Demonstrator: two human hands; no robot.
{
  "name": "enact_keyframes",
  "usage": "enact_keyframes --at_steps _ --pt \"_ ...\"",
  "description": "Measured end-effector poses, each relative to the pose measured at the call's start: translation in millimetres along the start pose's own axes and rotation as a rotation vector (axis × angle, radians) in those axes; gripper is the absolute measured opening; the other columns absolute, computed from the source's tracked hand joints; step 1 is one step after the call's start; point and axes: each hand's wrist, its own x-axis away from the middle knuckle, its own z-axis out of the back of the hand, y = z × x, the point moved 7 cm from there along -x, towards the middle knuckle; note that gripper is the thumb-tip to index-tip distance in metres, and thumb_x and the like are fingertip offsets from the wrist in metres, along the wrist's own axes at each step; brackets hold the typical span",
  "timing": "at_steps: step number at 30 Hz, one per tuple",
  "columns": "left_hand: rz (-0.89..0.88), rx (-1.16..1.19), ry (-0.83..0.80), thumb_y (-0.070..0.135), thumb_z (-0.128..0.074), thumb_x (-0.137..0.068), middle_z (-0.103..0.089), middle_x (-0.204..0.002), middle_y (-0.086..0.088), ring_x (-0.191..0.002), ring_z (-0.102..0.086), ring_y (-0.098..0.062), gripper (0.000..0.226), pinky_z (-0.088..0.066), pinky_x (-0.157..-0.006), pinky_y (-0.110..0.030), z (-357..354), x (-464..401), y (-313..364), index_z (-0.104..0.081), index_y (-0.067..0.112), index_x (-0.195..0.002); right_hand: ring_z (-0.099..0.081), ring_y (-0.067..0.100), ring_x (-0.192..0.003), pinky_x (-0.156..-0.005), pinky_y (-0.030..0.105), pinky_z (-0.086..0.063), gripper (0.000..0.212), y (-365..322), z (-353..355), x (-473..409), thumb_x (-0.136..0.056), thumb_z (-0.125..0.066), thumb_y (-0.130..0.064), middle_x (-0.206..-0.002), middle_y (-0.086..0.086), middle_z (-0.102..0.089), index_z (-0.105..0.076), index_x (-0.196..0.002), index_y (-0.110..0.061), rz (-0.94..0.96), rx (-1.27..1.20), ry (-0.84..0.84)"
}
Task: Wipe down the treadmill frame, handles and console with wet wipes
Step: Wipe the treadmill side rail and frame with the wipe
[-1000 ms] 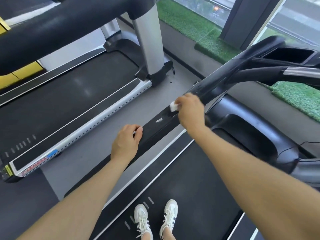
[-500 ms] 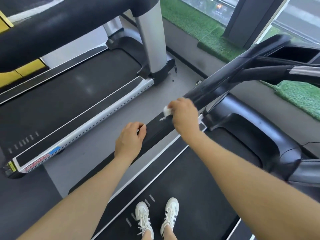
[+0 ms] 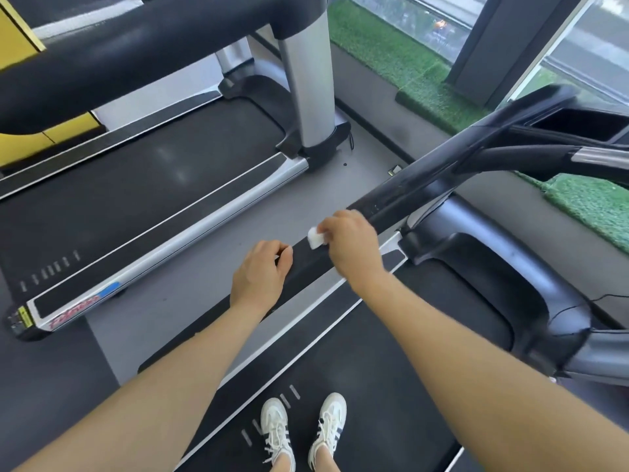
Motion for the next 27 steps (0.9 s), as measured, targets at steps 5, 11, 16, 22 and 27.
enact_keyframes --at_steps 5,11,16,22,27 --pt "0.001 0.004 -0.014 0.037 -0.036 -0.1 -0.055 -0.1 0.003 -0.092 -0.052 -0.018 0.031 -0.045 -0.075 -0.036 -0.5 -0.9 -1.7 -0.059 0.017 -0.102 -0.05 0.024 -0.111 -0.079 0.03 -0.04 0.033 13.0 3.7 -13.1 -0.091 -0.052 -0.002 -0.11 0.005 -0.059 -0.066 -0.117 -0.016 0.08 0.056 -0.082" --pt "-0.013 -0.01 -0.001 0.037 -0.036 -0.1 -0.055 -0.101 0.002 -0.093 -0.052 -0.019 0.03 -0.044 -0.074 -0.034 0.0 0.2 0.0 -0.058 0.016 -0.102 -0.048 0.025 -0.106 -0.07 0.026 -0.03 0.038 21.7 16.2 -12.9 -0.088 -0.047 0.004 -0.107 0.008 -0.059 -0.066 -0.117 -0.012 -0.087 0.054 0.034" --pt "0.026 0.002 -0.026 0.035 -0.039 -0.099 -0.055 -0.104 0.0 -0.094 -0.051 -0.021 0.026 -0.041 -0.073 -0.036 -0.6 -0.1 -2.8 -0.058 0.018 -0.103 -0.048 0.023 -0.109 -0.075 0.026 -0.037 0.034 -38.1 -10.3 10.7 -0.09 -0.049 0.001 -0.11 0.006 -0.058 -0.065 -0.116 -0.013 0.182 0.027 -0.135" --pt "-0.001 0.01 -0.009 0.038 -0.036 -0.1 -0.055 -0.102 0.003 -0.093 -0.053 -0.019 0.03 -0.044 -0.075 -0.035 0.2 0.6 -1.1 -0.059 0.017 -0.102 -0.048 0.027 -0.109 -0.077 0.031 -0.038 0.037 38.9 23.5 -20.7 -0.087 -0.049 0.006 -0.11 0.009 -0.058 -0.067 -0.114 -0.011 -0.151 0.094 -0.015" --pt "0.027 -0.019 -0.022 0.036 -0.038 -0.099 -0.055 -0.103 -0.001 -0.093 -0.052 -0.023 0.026 -0.043 -0.072 -0.037 0.4 0.2 -2.3 -0.056 0.016 -0.097 -0.046 0.024 -0.112 -0.081 0.027 -0.038 0.037 -36.3 -12.7 9.4 -0.089 -0.049 0.002 -0.116 0.006 -0.056 -0.063 -0.12 -0.013 0.088 0.017 -0.122"
